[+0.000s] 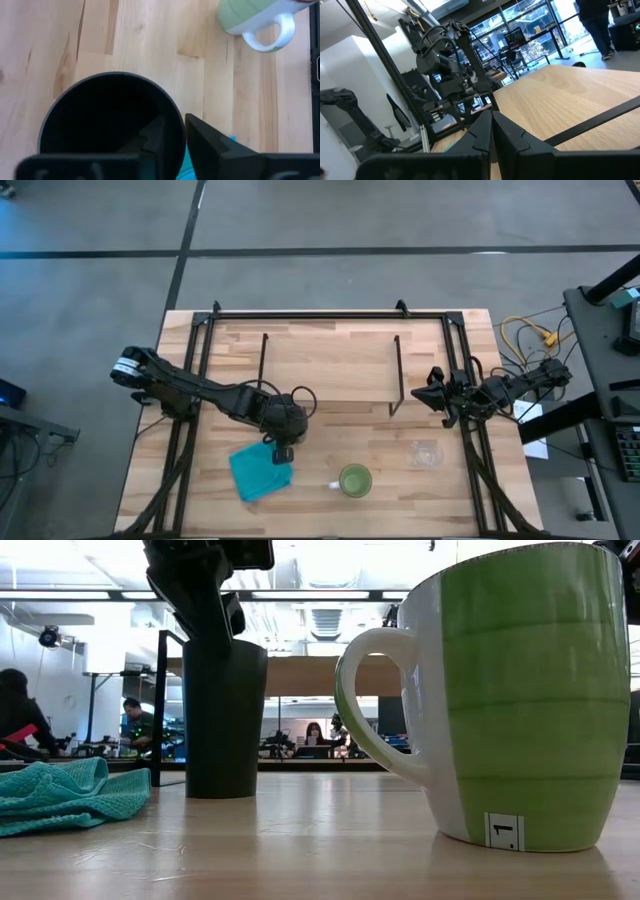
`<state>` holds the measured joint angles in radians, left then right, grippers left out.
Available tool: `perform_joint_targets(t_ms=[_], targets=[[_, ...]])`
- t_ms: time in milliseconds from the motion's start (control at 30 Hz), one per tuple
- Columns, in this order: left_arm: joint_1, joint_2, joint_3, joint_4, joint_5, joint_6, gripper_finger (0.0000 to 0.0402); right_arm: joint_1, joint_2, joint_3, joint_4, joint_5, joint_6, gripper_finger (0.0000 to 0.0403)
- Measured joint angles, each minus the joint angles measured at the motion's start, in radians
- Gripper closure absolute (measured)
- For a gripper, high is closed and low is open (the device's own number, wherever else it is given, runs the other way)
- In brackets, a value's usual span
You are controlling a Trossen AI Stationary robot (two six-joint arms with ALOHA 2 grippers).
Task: Stack small to large cups/mugs on shelf
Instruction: Put the black cup on the shelf
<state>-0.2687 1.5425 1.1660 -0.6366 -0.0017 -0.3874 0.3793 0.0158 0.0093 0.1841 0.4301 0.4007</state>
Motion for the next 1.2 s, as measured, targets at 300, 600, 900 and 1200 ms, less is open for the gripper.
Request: perform_joint_targets(t_ms=[300, 600, 900, 1200], targets=[[0.000, -0.005, 0.076, -0.016, 0.000, 0.005, 0.0400, 0.000, 0.000, 0.000, 0.000, 0.000, 0.000, 0.0394], [0.000, -0.008, 0.359, -0.290, -0.005, 0.070, 0.0401, 0.000, 0.000, 0.000, 0.000, 0.024, -0.008, 0.0394], [0.022, -0.016, 0.628, -0.638, -0.237, 0.243, 0.0401, 0.000, 0.000, 0.000, 0.000, 0.041, -0.018, 0.0394], [0.174, -0.033, 0.666, -0.711, -0.252, 0.298, 0.0401, 0.000, 0.000, 0.000, -0.002, 0.053, -0.019, 0.0394]])
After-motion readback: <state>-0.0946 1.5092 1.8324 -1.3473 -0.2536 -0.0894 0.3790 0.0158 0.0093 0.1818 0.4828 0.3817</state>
